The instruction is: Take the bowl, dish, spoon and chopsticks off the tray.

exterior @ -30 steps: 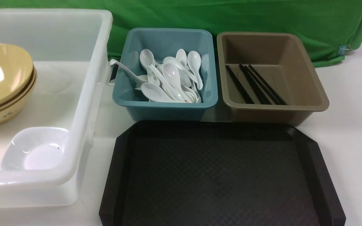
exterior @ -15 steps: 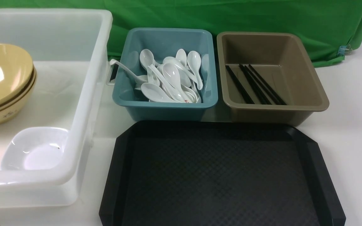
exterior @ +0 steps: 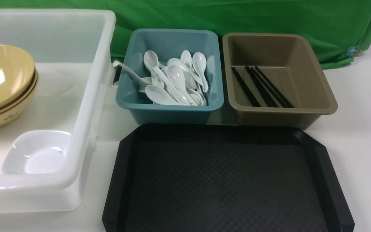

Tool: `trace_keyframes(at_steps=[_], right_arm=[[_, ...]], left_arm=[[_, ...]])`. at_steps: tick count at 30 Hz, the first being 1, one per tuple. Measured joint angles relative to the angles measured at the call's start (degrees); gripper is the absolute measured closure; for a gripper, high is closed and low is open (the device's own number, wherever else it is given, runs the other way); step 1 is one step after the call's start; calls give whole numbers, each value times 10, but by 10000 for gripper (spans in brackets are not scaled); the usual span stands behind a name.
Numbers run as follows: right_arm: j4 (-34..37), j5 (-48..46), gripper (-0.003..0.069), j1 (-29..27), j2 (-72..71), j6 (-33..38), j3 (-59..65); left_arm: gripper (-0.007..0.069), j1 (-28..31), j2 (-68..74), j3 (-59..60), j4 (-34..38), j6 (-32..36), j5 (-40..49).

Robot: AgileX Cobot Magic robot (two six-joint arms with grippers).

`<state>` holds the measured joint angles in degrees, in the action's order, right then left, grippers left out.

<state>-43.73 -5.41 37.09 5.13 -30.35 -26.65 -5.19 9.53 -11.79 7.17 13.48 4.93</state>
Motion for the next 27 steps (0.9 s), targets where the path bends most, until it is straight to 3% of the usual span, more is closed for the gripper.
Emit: trace_keyframes(at_steps=[3,8,13,19,27], right_arm=[[0,0,497,0,0,-1,0],[0,0,483,0,0,-1,0],[0,0,469,0,0,-1,0],[0,0,459,0,0,-1,0],[0,0,447,0,0,-1,0]], left_arm=[[622,37,-27,33,-10,-104,2],[622,91,-80,112,-23,-148,17],[622,95,-94,122,-47,-150,84],[622,78,-94,122,-38,-90,85],[622,73,-94,122,-27,-75,85]])
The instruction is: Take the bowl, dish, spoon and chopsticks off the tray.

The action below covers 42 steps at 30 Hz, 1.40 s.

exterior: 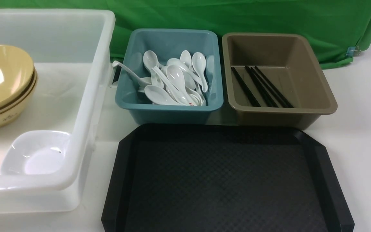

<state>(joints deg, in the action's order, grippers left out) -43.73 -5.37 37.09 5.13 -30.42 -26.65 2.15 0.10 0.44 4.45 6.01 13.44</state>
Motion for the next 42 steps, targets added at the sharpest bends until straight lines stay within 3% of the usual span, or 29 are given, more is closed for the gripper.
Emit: trace_keyframes(at_steps=[25,27,29,30,32,36,40,42], right_arm=[[7,2,419,0,0,0,0],[91,8,419,0,0,55,0],[215,8,419,0,0,172,0],[312,8,419,0,0,260,0],[400,4,419,0,0,328,0],[462,-8,418,0,0,378,0],[470,-25,418,-2,-3,391,2],[470,-26,418,-29,-14,405,13]], left_arm=[[622,0,0,0,2,2,0],[622,0,0,0,2,2,0],[622,0,0,0,2,2,0],[622,0,0,0,2,2,0],[622,0,0,0,2,2,0],[622,0,0,0,1,2,0],[622,0,0,0,1,2,0],[622,0,0,0,1,2,0]])
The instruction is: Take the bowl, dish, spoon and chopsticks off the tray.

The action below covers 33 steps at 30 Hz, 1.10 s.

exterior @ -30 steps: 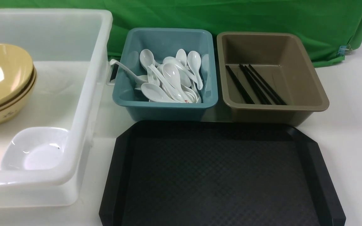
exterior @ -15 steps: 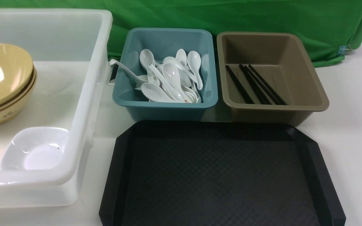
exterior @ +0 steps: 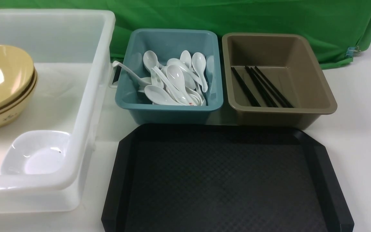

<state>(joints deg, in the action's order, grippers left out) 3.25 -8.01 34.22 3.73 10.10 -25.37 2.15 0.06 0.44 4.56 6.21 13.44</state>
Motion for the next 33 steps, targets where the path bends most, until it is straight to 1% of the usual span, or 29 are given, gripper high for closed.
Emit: trace_keyframes(at_steps=[2,3,8,9,12,13,17,33], right_arm=[[0,-1,418,-27,-4,6,8],[0,-8,418,-97,-8,19,33],[0,-18,418,-272,-8,30,133],[0,-19,418,-279,-8,30,138],[0,-32,418,-357,-29,30,234],[0,-45,418,-365,-32,29,248],[2,-67,418,-369,-36,27,258],[2,-65,417,-369,-36,16,258]], left_arm=[[622,0,-1,0,0,0,0],[622,0,-1,0,0,0,0],[622,0,-1,0,-2,0,0],[622,0,-1,0,-2,0,0],[622,0,-1,0,-2,0,0],[622,0,-1,0,-2,0,1],[622,0,-1,0,-4,0,2],[622,0,-2,0,-12,0,2]])
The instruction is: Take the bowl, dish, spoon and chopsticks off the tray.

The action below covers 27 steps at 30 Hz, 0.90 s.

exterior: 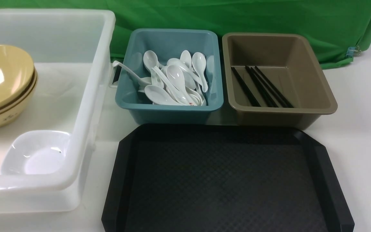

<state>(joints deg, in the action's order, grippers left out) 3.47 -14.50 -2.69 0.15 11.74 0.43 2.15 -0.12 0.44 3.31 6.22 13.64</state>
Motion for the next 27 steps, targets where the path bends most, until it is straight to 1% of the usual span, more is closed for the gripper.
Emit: trace_keyframes(at_steps=[15,27], right_arm=[[0,0,417,0,0,0,0],[0,0,417,0,0,0,0]], left_arm=[[621,0,0,0,0,0,0],[606,0,0,0,0,0,0]])
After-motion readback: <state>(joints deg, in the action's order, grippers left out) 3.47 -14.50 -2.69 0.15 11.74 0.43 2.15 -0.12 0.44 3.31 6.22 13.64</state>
